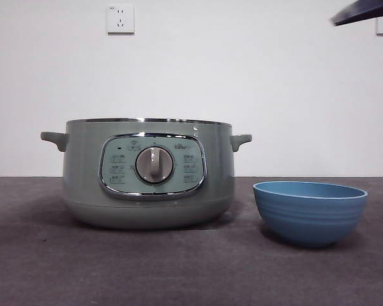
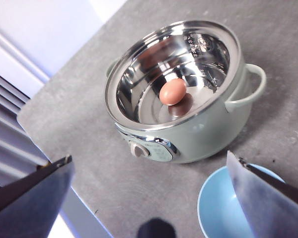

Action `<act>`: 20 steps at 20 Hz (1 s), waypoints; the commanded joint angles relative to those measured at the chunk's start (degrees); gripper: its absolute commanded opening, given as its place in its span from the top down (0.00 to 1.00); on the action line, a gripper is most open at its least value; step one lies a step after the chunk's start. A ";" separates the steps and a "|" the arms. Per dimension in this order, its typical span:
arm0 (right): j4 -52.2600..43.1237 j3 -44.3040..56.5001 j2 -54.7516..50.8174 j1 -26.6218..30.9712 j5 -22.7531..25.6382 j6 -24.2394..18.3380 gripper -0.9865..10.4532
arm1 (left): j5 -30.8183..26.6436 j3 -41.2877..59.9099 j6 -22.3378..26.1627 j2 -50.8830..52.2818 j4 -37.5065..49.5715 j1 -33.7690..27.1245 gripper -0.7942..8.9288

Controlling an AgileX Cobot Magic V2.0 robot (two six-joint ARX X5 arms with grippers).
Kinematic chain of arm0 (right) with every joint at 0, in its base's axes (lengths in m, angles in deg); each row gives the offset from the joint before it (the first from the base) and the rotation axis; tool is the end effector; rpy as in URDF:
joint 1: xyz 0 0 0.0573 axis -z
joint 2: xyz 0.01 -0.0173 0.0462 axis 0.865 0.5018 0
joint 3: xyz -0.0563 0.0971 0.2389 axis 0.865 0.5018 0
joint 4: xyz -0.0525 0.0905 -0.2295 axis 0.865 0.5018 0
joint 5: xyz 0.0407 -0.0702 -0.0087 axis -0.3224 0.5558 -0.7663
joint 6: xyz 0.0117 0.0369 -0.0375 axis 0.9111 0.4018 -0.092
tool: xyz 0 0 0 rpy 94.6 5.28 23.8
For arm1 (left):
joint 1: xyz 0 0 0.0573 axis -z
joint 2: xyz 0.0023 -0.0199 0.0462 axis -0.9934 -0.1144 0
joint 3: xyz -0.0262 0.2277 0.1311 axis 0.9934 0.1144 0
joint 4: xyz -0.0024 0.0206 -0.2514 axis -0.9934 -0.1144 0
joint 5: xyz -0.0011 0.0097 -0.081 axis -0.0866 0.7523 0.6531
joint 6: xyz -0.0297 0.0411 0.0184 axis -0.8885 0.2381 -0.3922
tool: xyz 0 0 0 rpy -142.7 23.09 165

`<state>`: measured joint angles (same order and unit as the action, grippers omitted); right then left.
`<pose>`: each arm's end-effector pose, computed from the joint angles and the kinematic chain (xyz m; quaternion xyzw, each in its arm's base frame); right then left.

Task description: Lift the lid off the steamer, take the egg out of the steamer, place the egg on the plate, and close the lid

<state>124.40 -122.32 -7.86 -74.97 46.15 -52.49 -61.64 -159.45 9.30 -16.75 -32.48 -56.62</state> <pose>0.1834 0.0669 0.3416 0.0706 0.2980 0.4031 0.8624 0.0878 -0.0428 0.4486 0.0610 0.1692 -0.2072 0.9616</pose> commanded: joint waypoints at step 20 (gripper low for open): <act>-0.72 -38.27 49.62 -25.64 28.44 4.04 0.42 | -1.51 -1.01 -1.75 8.48 -8.74 0.15 0.93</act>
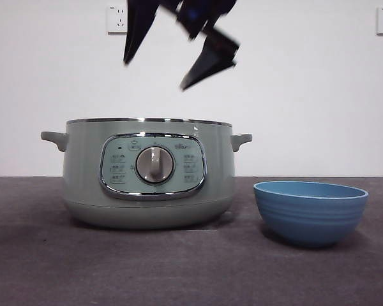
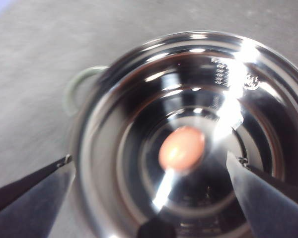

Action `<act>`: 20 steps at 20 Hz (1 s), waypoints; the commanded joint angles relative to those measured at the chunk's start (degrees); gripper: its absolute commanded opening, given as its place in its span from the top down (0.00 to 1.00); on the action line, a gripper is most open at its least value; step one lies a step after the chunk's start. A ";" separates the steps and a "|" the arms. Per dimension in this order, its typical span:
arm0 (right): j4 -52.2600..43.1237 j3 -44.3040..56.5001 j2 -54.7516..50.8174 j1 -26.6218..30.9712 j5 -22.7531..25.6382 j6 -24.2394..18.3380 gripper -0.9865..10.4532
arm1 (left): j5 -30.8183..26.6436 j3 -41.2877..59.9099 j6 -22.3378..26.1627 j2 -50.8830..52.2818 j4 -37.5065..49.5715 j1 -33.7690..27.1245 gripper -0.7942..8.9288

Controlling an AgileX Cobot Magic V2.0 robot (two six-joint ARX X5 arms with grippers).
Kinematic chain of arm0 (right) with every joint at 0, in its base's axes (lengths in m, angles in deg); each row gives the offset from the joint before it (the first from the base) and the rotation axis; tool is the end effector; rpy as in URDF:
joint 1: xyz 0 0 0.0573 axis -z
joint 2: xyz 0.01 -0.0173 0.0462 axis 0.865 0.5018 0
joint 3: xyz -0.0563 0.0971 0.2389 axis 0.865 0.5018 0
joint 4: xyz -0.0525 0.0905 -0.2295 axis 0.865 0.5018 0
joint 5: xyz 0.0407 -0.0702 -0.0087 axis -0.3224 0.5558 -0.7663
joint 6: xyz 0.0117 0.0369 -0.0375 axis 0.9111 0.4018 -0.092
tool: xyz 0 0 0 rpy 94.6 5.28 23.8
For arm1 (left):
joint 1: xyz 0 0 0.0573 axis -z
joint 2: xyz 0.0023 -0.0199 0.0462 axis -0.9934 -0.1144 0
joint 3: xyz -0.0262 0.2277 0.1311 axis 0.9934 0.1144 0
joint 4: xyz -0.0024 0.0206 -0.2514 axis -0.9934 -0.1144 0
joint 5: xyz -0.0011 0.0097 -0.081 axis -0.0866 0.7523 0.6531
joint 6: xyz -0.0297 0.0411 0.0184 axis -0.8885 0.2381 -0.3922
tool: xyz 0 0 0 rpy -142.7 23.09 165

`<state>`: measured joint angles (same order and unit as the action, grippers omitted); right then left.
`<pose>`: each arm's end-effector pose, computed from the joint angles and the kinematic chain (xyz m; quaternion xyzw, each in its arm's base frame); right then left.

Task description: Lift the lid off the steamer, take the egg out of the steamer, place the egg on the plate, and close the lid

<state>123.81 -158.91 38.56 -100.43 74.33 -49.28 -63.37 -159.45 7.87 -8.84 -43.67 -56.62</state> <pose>0.3031 0.2642 0.3196 -0.0636 0.3729 0.3599 0.8529 0.0398 -0.0176 0.4381 0.0592 0.1981 -0.1895 0.9599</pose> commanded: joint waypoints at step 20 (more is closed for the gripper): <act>-4.22 -5.09 19.04 -0.02 3.32 1.46 0.43 | 0.37 -1.01 0.76 0.57 1.33 0.15 0.93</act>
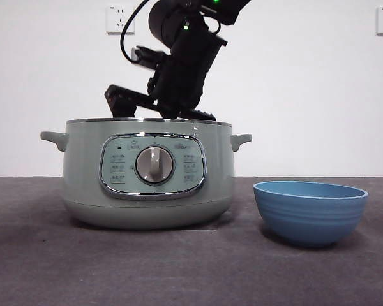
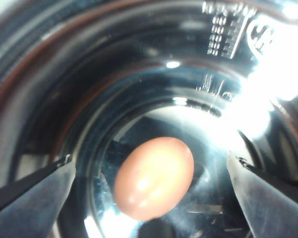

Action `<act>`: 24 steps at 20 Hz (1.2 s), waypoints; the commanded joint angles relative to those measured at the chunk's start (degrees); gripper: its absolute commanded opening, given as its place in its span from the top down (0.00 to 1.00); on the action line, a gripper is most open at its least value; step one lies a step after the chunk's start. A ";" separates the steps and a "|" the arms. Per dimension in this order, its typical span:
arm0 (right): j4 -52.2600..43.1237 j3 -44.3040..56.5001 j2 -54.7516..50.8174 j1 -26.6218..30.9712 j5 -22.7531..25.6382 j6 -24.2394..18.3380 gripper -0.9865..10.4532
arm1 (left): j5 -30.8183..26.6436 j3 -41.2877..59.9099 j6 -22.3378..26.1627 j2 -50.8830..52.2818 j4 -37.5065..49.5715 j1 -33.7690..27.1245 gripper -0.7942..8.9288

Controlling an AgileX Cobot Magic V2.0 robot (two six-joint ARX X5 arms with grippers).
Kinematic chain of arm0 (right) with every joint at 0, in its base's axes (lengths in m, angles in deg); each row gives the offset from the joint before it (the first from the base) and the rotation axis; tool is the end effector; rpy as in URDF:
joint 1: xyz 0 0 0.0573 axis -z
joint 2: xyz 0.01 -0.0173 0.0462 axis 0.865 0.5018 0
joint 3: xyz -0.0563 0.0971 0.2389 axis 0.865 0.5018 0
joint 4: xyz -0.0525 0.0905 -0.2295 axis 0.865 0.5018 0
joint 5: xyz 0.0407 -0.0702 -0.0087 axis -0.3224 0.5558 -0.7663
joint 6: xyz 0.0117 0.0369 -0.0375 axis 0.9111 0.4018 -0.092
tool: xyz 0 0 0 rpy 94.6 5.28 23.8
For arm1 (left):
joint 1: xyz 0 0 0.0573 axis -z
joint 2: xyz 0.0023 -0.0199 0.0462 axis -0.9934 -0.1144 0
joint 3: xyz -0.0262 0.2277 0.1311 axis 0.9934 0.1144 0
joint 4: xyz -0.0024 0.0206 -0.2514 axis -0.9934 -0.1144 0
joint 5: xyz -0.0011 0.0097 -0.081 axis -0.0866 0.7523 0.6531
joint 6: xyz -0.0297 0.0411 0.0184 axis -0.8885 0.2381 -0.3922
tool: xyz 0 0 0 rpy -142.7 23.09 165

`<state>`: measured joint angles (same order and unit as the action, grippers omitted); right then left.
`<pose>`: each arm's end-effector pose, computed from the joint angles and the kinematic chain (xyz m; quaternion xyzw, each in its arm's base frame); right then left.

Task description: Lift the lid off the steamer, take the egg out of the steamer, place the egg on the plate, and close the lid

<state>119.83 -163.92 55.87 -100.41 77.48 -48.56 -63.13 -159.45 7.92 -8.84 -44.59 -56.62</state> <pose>0.3522 0.3039 0.2262 -0.0895 0.4333 0.3195 0.8380 0.0392 -0.0174 0.4367 0.0613 0.2057 -0.1913 0.9578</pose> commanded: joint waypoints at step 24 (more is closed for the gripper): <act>-0.02 -0.09 3.41 -0.02 -0.04 4.39 0.69 | 0.13 -1.01 1.33 0.57 0.72 0.15 0.93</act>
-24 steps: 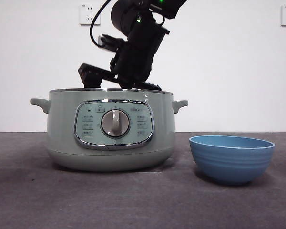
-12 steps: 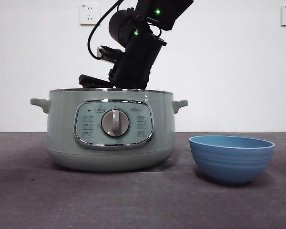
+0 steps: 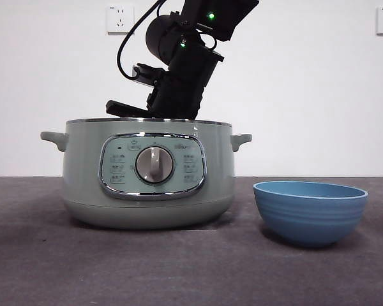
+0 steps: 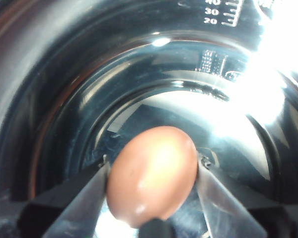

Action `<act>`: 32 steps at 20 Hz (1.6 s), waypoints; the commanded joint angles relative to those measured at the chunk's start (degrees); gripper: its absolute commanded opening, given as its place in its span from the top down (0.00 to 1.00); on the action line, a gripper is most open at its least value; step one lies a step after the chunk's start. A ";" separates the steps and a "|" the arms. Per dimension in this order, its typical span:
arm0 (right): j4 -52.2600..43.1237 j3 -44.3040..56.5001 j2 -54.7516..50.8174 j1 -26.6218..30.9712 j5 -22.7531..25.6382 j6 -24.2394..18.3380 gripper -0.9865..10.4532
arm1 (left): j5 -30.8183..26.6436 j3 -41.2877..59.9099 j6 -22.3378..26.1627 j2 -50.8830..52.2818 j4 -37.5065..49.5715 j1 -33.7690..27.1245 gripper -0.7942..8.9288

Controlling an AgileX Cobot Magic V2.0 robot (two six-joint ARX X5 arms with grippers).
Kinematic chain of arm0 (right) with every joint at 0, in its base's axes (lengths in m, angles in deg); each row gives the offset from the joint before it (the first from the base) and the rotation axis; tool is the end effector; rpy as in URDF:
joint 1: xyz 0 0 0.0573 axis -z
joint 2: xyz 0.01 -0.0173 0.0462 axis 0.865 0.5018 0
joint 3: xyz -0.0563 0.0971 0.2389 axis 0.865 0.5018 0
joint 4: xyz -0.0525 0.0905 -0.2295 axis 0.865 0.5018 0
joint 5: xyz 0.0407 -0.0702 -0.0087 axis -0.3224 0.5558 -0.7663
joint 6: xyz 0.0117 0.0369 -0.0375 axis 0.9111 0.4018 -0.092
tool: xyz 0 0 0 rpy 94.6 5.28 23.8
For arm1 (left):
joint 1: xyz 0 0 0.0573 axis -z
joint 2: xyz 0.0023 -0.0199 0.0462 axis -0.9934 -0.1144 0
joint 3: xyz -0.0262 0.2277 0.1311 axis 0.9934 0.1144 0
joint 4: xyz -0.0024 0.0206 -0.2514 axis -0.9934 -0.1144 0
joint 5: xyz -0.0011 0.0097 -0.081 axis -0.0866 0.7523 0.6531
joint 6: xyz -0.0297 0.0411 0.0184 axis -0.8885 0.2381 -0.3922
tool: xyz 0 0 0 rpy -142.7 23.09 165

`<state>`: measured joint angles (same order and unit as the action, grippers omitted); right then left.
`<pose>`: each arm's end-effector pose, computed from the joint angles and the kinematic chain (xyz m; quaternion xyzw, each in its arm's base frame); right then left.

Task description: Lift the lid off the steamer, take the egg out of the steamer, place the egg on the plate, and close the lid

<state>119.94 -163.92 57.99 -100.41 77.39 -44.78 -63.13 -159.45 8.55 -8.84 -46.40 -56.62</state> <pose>0.3553 0.3066 0.2095 -0.0676 0.4599 0.3009 0.8327 0.0380 -0.0168 0.4339 0.0707 0.2195 -0.1919 0.9539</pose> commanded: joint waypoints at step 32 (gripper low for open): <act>17.29 27.39 -40.35 10.93 8.66 -6.16 0.92 | 3.54 -1.01 2.01 -2.71 11.23 0.17 0.93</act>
<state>138.15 -138.34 17.40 -89.61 86.33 -51.64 -59.67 -159.45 9.99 -11.88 -38.23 -56.62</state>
